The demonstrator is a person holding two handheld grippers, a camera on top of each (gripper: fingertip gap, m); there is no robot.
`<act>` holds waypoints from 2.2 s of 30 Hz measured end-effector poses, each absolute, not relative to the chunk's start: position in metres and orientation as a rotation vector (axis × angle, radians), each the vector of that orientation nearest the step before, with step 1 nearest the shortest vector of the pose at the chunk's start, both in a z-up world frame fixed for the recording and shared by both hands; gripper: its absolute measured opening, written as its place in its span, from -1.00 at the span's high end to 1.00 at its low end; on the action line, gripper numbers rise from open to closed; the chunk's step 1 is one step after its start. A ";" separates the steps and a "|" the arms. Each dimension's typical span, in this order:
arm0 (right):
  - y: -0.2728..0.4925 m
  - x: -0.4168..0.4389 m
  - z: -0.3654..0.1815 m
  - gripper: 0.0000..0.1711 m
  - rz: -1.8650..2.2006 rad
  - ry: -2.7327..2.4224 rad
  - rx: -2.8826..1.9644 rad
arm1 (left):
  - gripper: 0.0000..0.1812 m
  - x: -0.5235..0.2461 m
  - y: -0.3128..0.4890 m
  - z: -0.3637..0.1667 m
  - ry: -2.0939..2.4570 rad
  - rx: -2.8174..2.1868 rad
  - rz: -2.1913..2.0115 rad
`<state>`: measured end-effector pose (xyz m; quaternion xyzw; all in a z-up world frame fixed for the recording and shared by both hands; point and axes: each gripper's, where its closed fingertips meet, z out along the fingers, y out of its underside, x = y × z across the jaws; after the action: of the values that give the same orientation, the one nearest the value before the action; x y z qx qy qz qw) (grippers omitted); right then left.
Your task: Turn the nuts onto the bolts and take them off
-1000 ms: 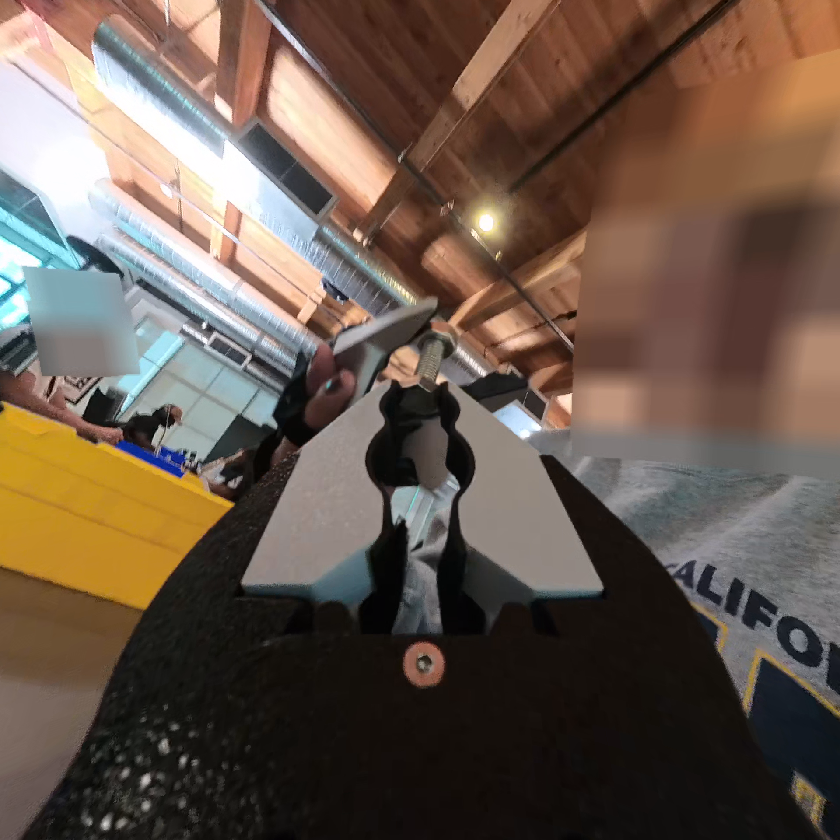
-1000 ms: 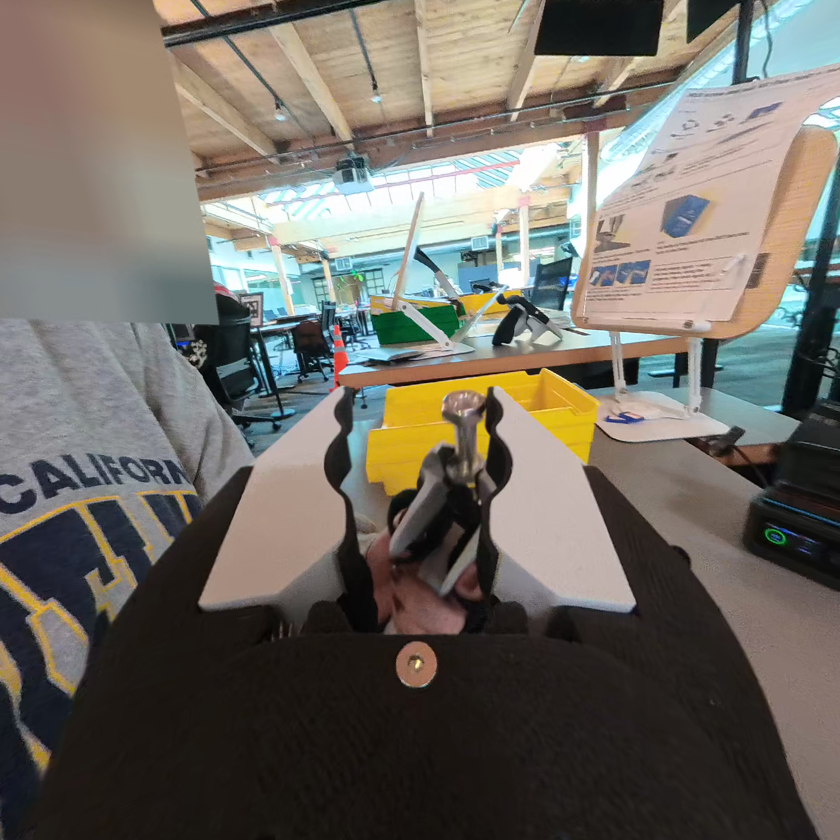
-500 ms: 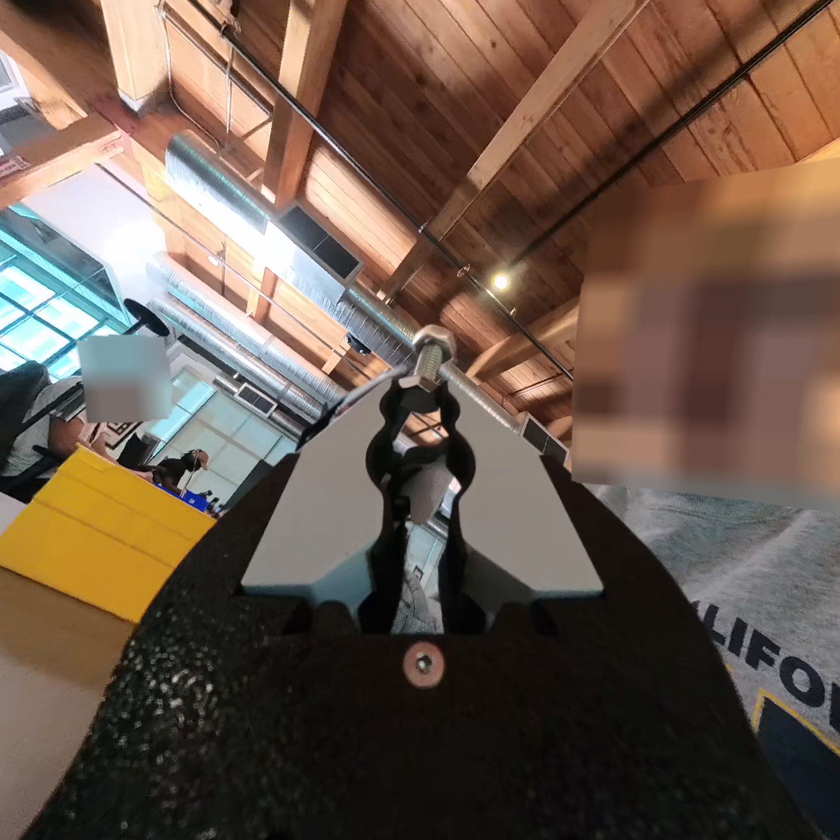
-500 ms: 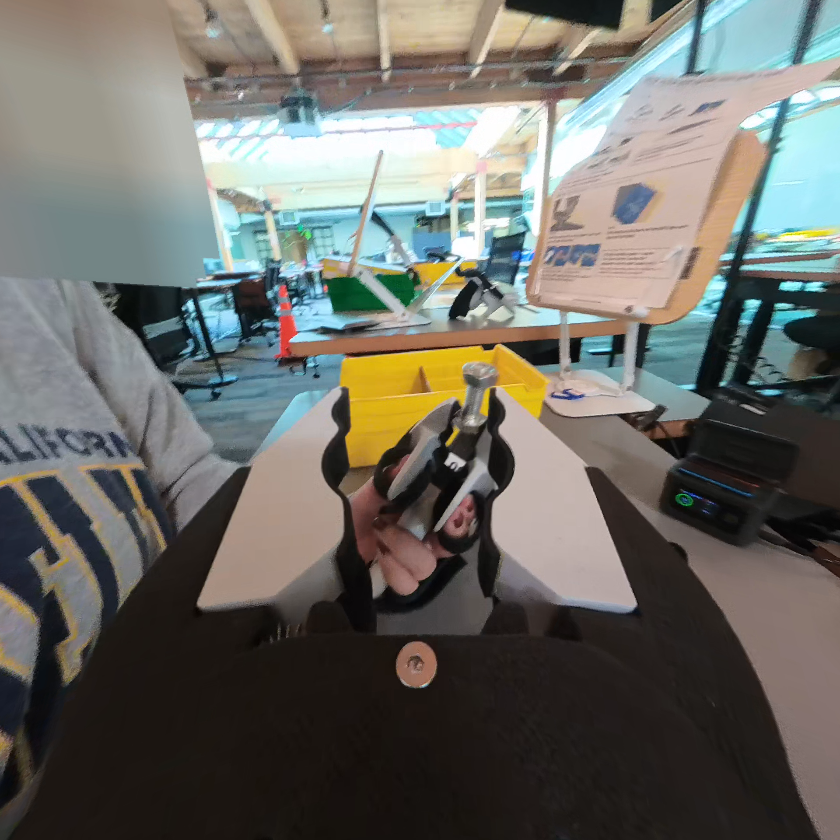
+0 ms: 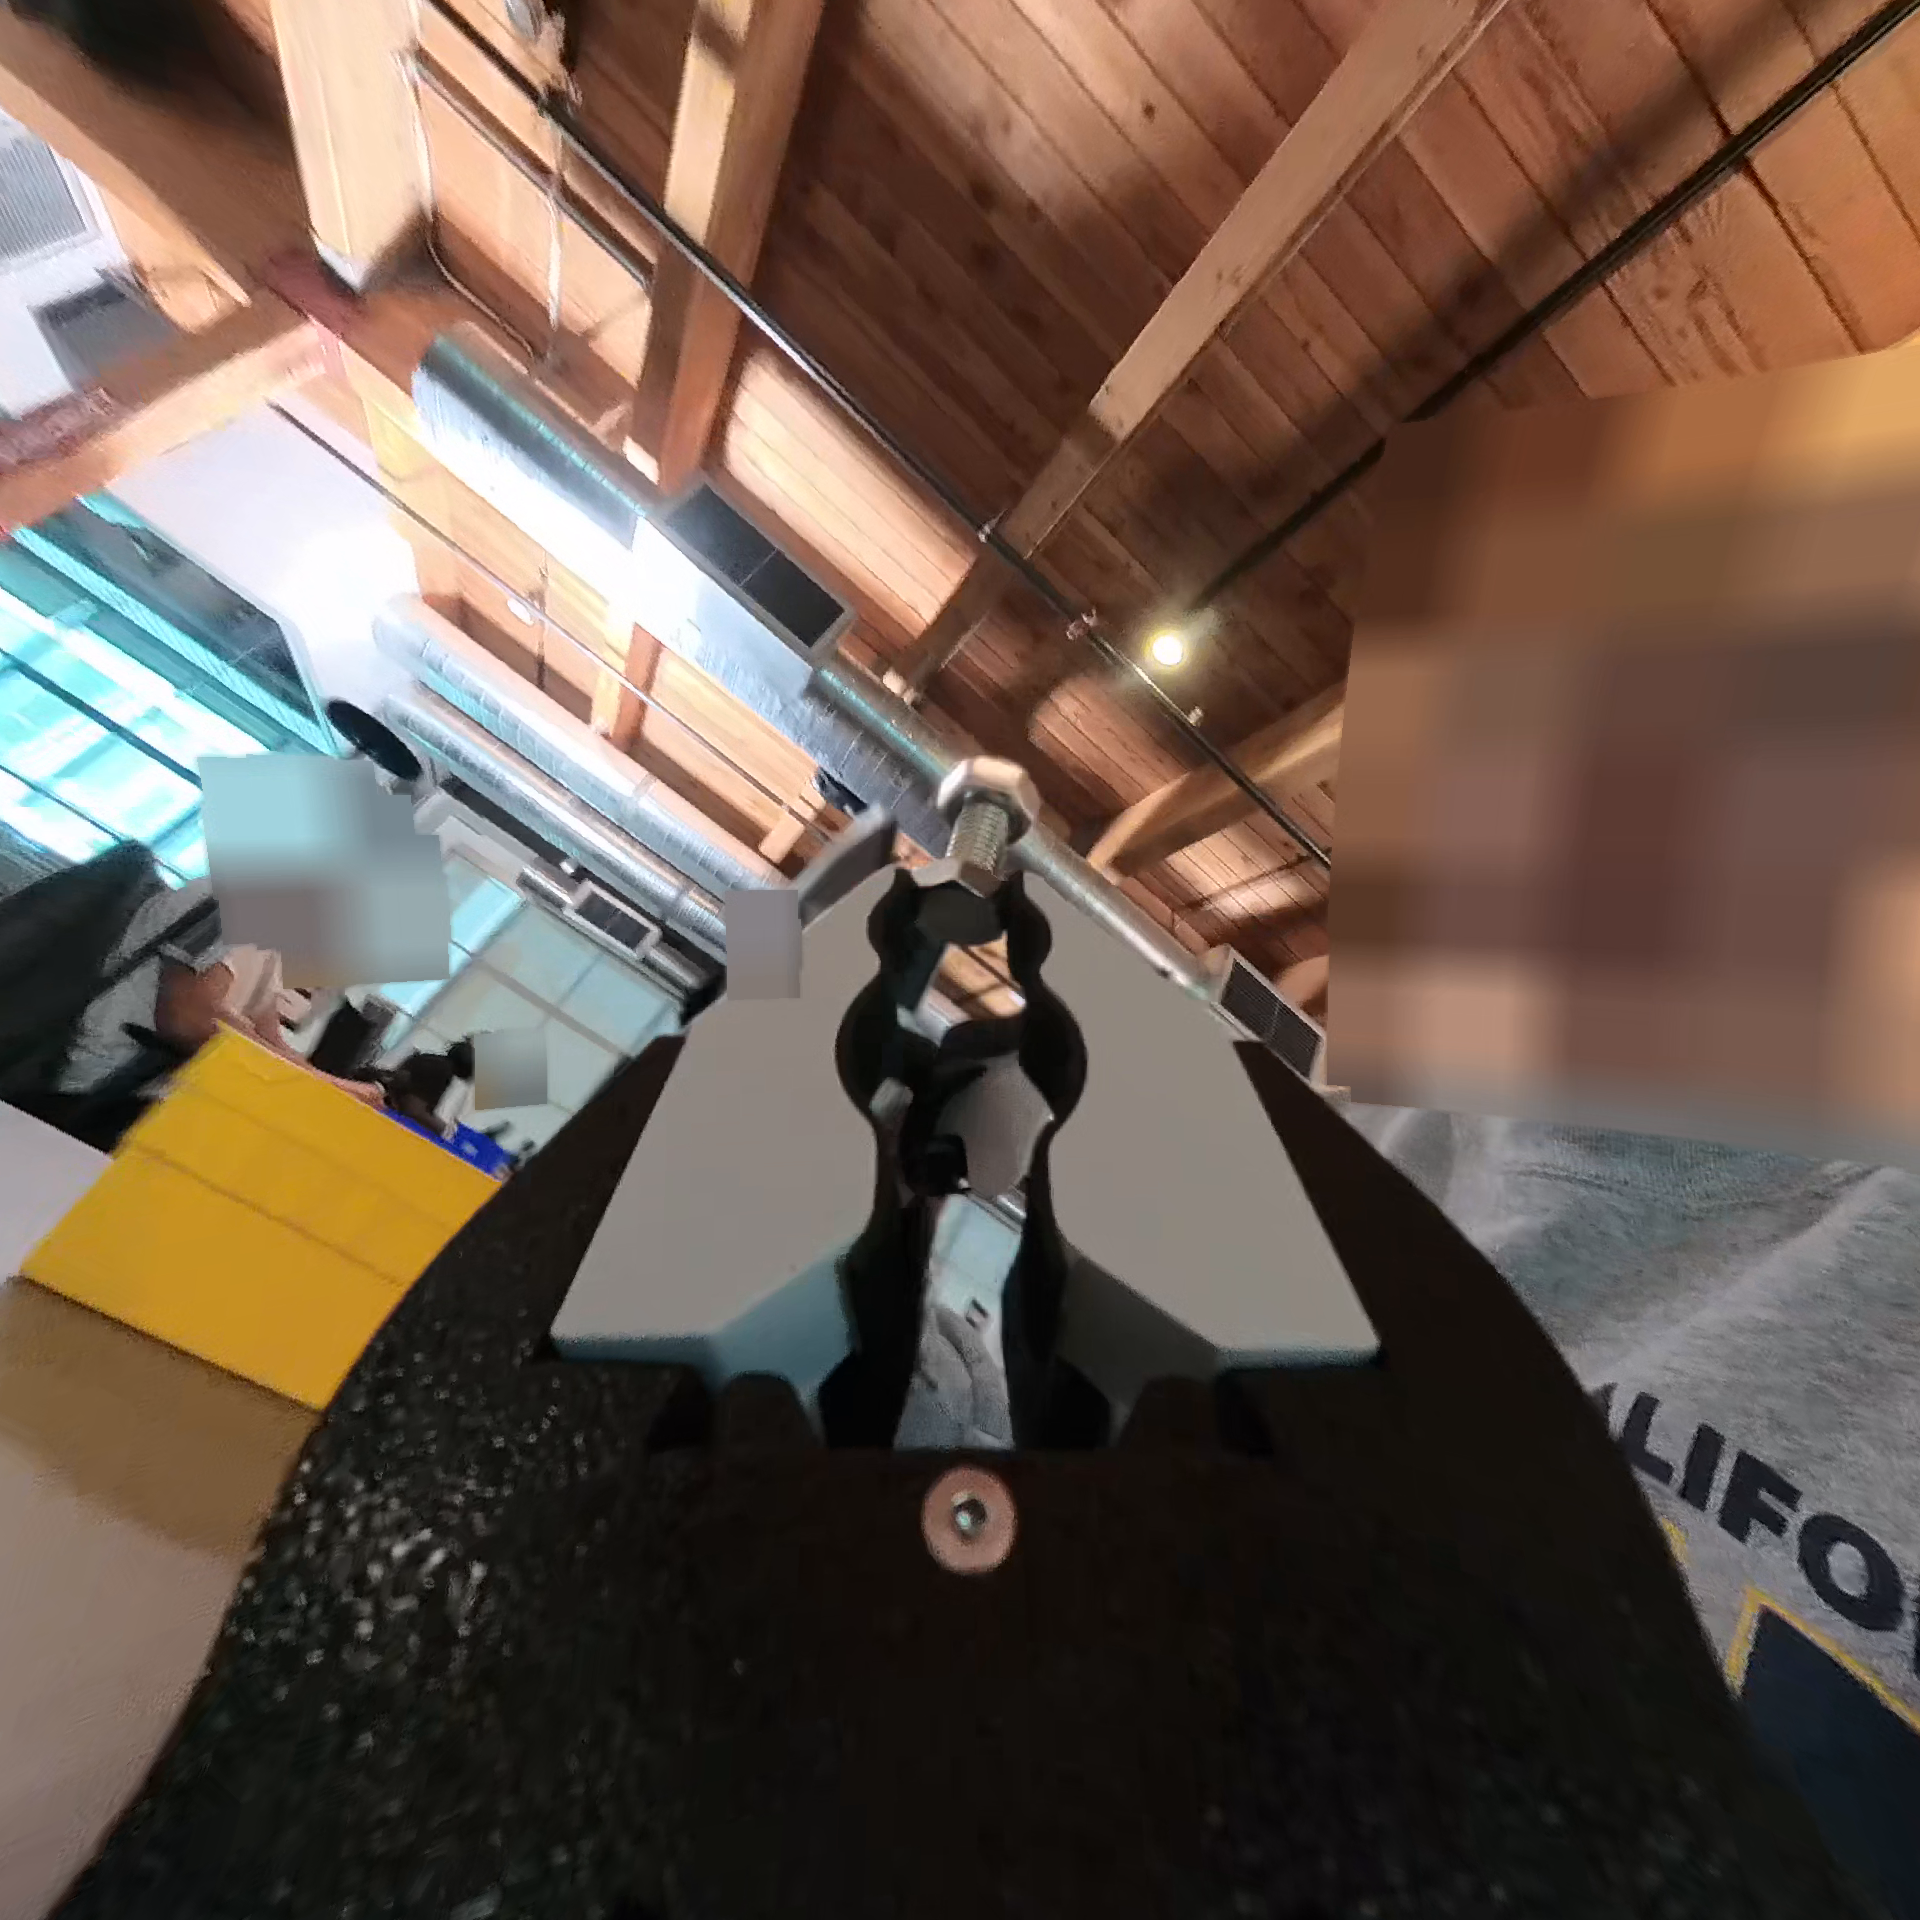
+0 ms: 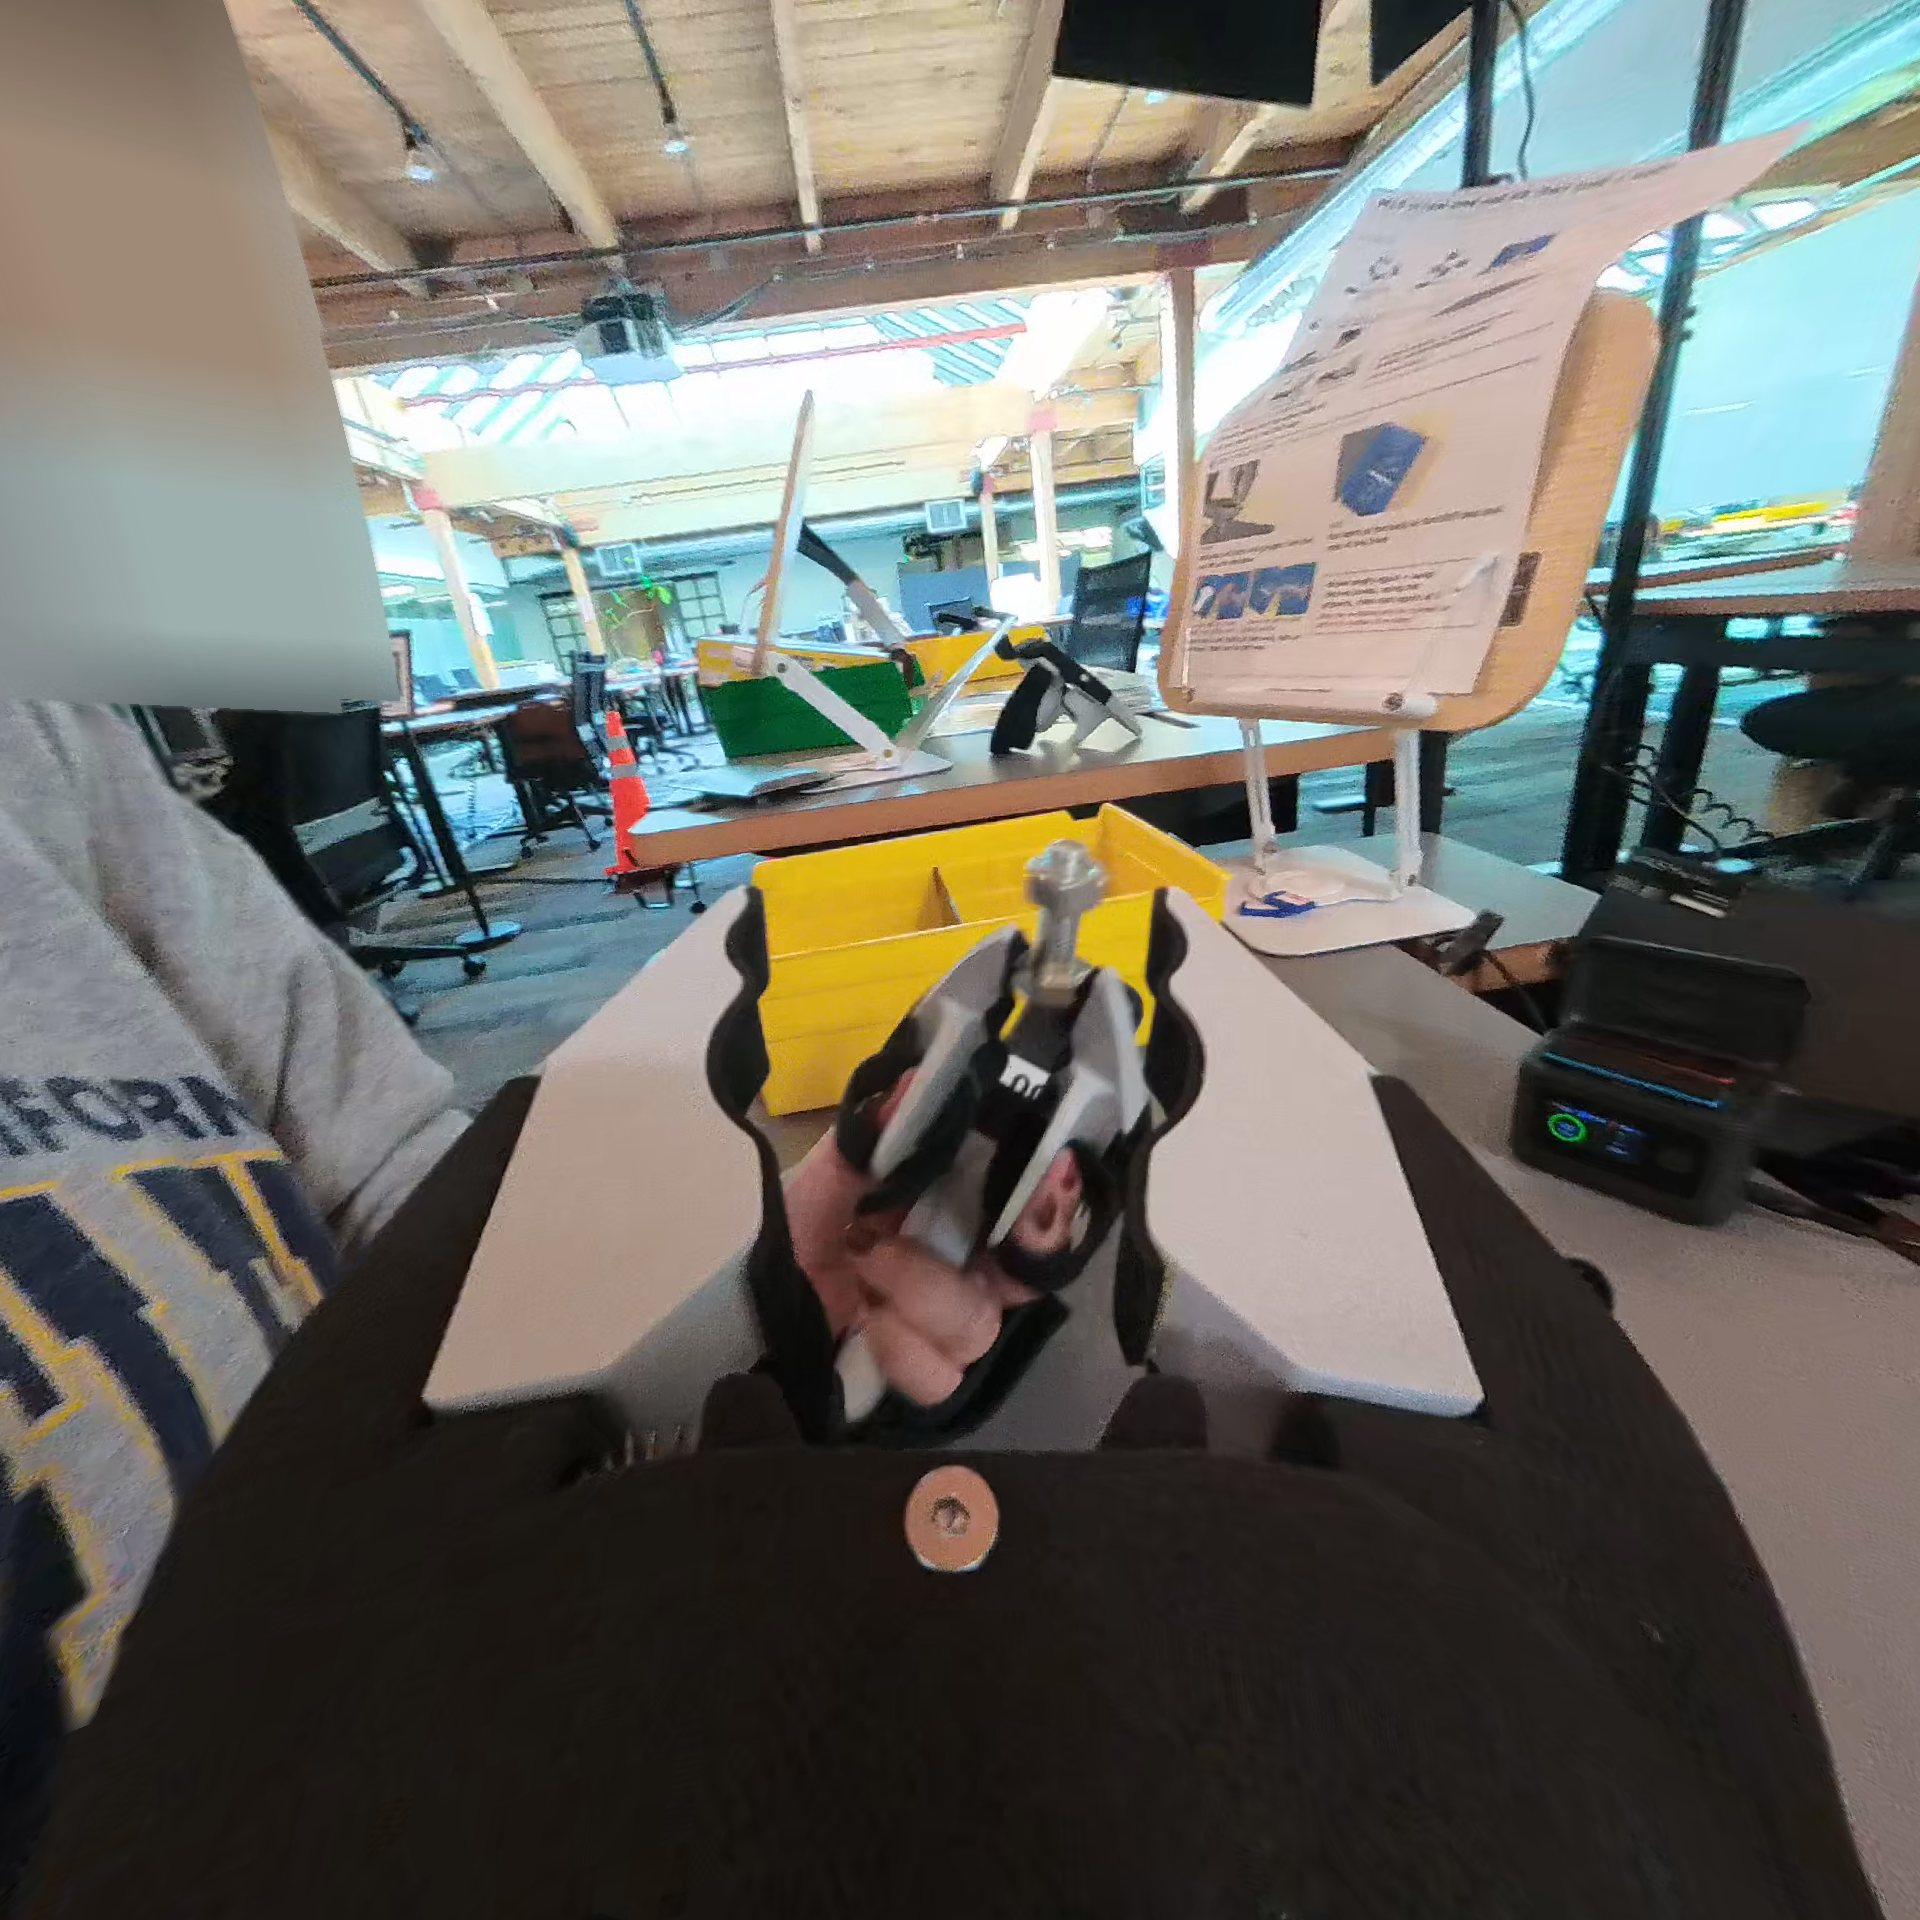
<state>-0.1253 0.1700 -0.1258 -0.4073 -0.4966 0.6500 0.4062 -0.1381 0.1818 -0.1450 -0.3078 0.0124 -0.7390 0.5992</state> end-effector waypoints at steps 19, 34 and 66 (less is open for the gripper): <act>0.154 -0.154 -0.132 -0.14 1.676 -1.331 -1.038 | 0.83 -0.110 0.185 -0.148 0.036 -0.752 -1.839; 0.185 -0.138 -0.138 0.92 1.567 -1.252 -1.163 | 0.84 -0.107 0.186 -0.152 0.098 -0.855 -1.741; 0.394 0.208 -0.300 0.40 -0.059 -0.881 -2.622 | -0.23 -0.145 0.249 -0.221 0.110 -1.500 -0.326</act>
<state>0.2082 0.3942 -0.2997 -0.9312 -0.3127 -0.0211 0.1863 -0.1451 0.2493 -0.2213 -0.6781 0.0497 -0.1472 0.7183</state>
